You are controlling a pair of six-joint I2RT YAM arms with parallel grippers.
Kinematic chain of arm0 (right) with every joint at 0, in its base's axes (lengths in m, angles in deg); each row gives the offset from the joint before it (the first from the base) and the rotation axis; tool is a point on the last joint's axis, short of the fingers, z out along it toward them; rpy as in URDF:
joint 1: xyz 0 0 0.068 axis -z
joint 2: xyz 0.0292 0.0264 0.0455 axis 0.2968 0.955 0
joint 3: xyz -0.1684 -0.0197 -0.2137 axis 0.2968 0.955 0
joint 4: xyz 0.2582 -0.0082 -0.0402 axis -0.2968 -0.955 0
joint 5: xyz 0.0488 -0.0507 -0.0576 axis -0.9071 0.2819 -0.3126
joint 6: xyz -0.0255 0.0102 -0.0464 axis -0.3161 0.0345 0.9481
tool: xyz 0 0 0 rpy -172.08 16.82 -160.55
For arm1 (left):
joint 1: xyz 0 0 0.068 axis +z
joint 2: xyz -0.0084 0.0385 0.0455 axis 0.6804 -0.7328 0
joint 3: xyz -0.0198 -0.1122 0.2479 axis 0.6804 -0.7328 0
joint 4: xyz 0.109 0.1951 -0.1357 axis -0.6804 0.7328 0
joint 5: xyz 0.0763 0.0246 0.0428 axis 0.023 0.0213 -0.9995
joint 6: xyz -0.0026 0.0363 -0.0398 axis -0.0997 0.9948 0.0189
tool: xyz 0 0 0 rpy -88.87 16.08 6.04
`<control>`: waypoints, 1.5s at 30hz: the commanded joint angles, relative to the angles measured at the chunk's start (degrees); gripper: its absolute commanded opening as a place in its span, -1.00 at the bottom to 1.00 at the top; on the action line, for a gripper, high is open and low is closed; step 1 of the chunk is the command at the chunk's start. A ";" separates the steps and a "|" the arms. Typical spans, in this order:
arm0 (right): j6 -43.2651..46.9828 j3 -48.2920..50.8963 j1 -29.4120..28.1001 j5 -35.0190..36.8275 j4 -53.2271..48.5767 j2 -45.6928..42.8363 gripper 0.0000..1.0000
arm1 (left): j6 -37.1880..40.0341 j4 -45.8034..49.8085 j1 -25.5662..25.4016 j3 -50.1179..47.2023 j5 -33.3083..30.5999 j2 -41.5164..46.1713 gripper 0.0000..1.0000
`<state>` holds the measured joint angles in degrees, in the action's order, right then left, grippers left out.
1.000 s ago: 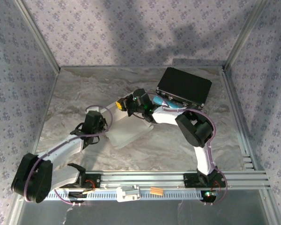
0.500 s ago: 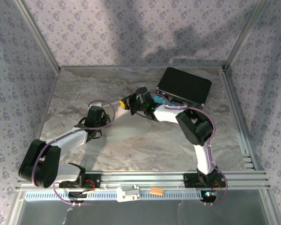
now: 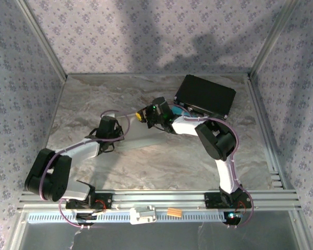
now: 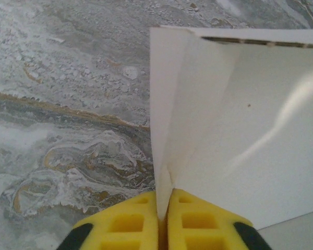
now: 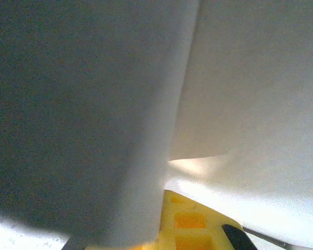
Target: Fold the paper box
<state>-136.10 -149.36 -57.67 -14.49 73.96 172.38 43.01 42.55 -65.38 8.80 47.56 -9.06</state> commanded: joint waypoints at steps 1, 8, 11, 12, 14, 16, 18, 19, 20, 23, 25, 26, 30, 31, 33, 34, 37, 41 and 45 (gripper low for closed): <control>1.58 0.48 -1.91 -6.89 -5.41 1.39 -1.00 | 0.99 -3.06 -0.41 2.64 0.52 -0.68 -1.00; 0.93 -0.54 -2.06 -5.76 -5.67 0.45 -1.00 | 1.79 -0.85 -4.11 4.22 -4.44 0.37 -1.00; 0.99 -0.59 -2.38 -4.75 -7.27 -1.08 -1.00 | 1.23 0.59 -5.46 4.51 -7.00 0.53 -1.00; 1.02 -0.55 -2.49 -4.64 -7.68 -1.52 -1.00 | 1.03 0.84 -5.78 4.47 -7.91 0.90 -1.00; 1.72 -0.87 -2.52 -4.99 -8.40 -2.48 -1.00 | 0.75 0.86 -6.49 3.81 -9.36 2.07 -1.00; 3.57 -1.69 -2.36 -5.43 -10.42 -3.62 -1.00 | 0.38 0.69 -6.55 3.13 -9.15 3.94 -1.00; 5.92 -2.48 -2.19 -5.75 -14.15 -5.18 -1.00 | 0.65 2.42 -6.64 3.46 -8.99 6.16 -1.00; 6.94 -2.71 -2.14 -5.66 -16.06 -6.01 -0.95 | 0.72 3.86 -6.68 3.87 -9.19 7.34 -1.00; 7.78 -2.72 -1.97 -5.53 -17.36 -6.84 -0.86 | 1.05 4.93 -6.55 4.03 -9.23 8.47 -1.00; 9.40 -2.57 -1.70 -5.03 -19.85 -8.82 -0.54 | 2.40 7.44 -6.46 4.11 -8.68 10.76 -1.00; 10.36 -2.39 -1.42 -4.31 -20.72 -10.11 -0.28 | 3.64 8.68 -6.46 4.04 -7.97 11.92 -1.00; 11.01 -2.45 -1.21 -3.74 -21.96 -10.95 -0.16 | 4.25 9.27 -6.47 4.03 -8.07 12.55 -1.00; 16.54 -3.88 -0.01 -1.34 -28.30 -14.80 0.11 | 6.53 12.59 -6.29 4.45 -8.68 14.74 -1.00; 17.79 -4.00 0.29 -0.65 -29.42 -15.97 0.14 | 7.05 13.22 -6.23 4.60 -8.75 15.22 -1.00; 20.99 -4.38 1.15 0.99 -32.01 -18.99 0.18 | 8.04 15.02 -6.22 5.35 -8.84 15.98 -1.00; 22.80 -5.17 1.66 1.48 -34.45 -20.28 0.20 | 8.33 15.94 -6.23 5.72 -8.91 16.34 -1.00; 28.06 -7.73 3.41 2.93 -42.33 -24.37 0.26 | 8.93 17.75 -6.23 6.65 -9.01 18.35 -1.00; 34.78 -10.39 6.73 4.15 -50.04 -28.69 0.23 | 10.15 19.12 -6.23 9.04 -7.72 21.30 -1.00; 44.00 -16.48 10.01 5.42 -57.48 -28.99 0.24 | 11.77 20.29 -6.23 11.68 -5.96 21.73 -1.00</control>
<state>-101.53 -161.89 -49.16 -11.34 26.18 143.57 52.56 61.45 -71.39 17.32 39.75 11.68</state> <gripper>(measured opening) 0.618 0.063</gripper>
